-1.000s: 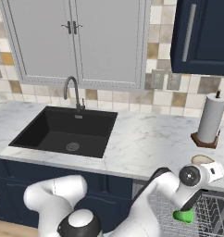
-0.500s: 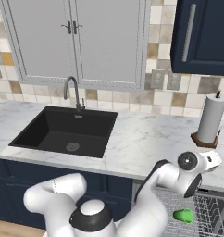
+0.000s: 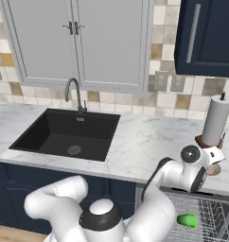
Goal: Pick up the cup and bowl from the counter, place them in the dishwasher, and close the dishwasher door.
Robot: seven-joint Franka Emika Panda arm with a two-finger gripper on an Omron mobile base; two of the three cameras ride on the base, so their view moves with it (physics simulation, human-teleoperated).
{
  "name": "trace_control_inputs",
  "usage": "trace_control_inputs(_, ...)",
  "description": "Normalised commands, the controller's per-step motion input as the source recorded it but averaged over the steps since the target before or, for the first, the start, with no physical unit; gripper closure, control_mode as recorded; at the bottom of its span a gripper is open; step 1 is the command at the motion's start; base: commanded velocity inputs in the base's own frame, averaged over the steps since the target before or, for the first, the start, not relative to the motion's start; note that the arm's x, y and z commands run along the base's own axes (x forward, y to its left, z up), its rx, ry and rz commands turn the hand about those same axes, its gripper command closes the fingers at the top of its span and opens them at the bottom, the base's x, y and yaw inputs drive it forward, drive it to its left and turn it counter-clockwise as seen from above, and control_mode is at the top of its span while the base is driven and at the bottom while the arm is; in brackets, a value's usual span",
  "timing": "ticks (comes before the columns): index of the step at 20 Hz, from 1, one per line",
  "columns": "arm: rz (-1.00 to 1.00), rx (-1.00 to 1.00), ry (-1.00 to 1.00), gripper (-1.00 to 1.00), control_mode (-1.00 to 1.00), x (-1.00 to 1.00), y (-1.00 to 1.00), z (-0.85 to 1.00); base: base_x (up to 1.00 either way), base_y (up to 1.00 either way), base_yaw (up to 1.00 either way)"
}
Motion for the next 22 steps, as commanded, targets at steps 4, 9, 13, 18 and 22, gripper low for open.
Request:
trace_control_inputs(4, 0.00, 0.00, 0.06, -1.00, -1.00, 0.24, 0.00, -0.11, 0.00, 0.00, 0.00)
trace_control_inputs(9, 0.00, 0.00, 0.06, -1.00, -1.00, 0.21, 0.00, -0.17, 0.00, 0.00, 0.00)
trace_control_inputs(13, 0.00, 0.00, 0.06, -1.00, -1.00, 0.19, 0.00, -0.20, 0.00, 0.00, 0.00)
trace_control_inputs(18, 0.00, 0.00, 0.05, -1.00, -1.00, 0.13, 0.00, -0.29, 0.00, 0.00, 0.00)
trace_control_inputs(22, 0.00, 0.00, 0.04, -1.00, -1.00, 0.11, 0.00, -0.29, 0.00, 0.00, 0.00)
